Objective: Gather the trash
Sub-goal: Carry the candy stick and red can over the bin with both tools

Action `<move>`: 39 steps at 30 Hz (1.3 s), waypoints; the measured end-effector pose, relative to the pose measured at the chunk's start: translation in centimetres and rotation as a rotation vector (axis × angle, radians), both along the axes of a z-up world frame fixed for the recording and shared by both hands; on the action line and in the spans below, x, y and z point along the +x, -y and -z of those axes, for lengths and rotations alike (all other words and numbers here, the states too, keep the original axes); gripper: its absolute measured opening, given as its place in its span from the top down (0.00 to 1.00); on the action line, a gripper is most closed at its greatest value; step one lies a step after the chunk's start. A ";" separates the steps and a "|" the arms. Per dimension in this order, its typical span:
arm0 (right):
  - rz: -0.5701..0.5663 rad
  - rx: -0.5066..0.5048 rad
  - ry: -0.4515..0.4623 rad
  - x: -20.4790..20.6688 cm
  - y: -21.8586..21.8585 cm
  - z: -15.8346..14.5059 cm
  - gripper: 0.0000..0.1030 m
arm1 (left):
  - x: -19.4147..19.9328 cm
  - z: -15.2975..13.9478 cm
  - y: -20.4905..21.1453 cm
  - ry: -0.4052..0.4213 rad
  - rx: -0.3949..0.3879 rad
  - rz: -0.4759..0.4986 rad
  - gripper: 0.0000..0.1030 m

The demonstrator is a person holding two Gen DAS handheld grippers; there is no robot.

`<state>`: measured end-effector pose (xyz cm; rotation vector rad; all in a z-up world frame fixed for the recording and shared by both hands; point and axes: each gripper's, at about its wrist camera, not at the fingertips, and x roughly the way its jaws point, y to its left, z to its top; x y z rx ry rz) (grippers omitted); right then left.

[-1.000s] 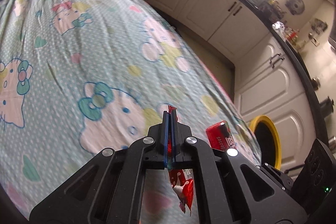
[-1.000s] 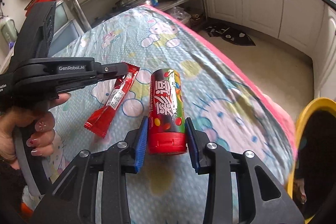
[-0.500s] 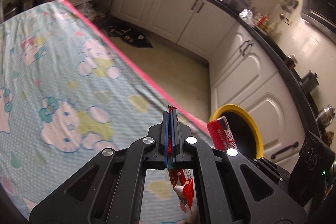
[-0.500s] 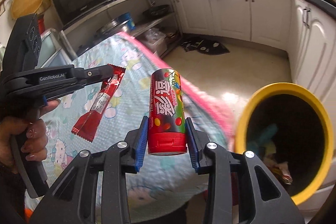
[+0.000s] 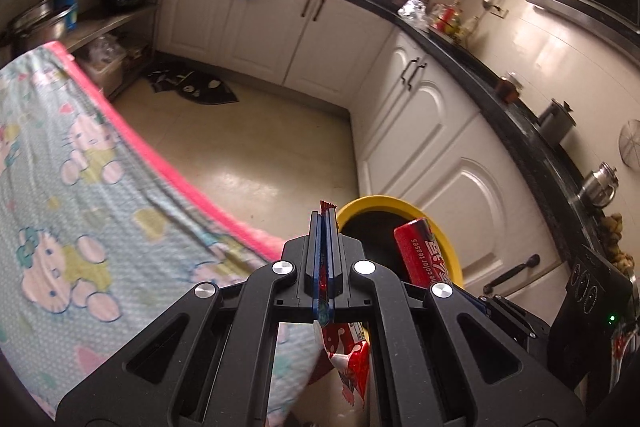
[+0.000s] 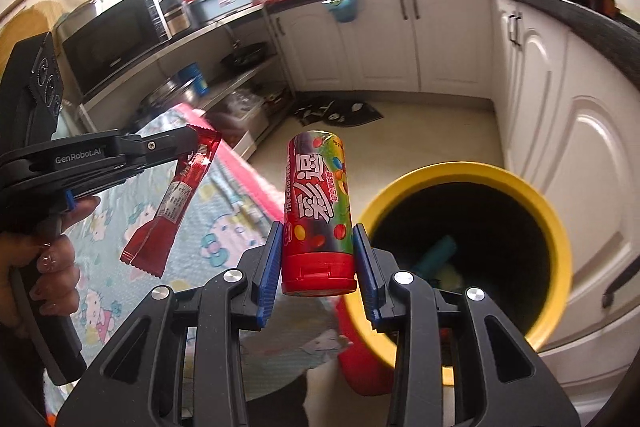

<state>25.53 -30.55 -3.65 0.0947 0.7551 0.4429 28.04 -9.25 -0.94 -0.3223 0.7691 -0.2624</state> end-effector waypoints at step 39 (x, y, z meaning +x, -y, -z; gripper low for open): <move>0.278 -0.013 -0.065 1.8 10.2 4.1 0.68 | 3.9 2.7 12.5 0.033 0.060 0.185 1.00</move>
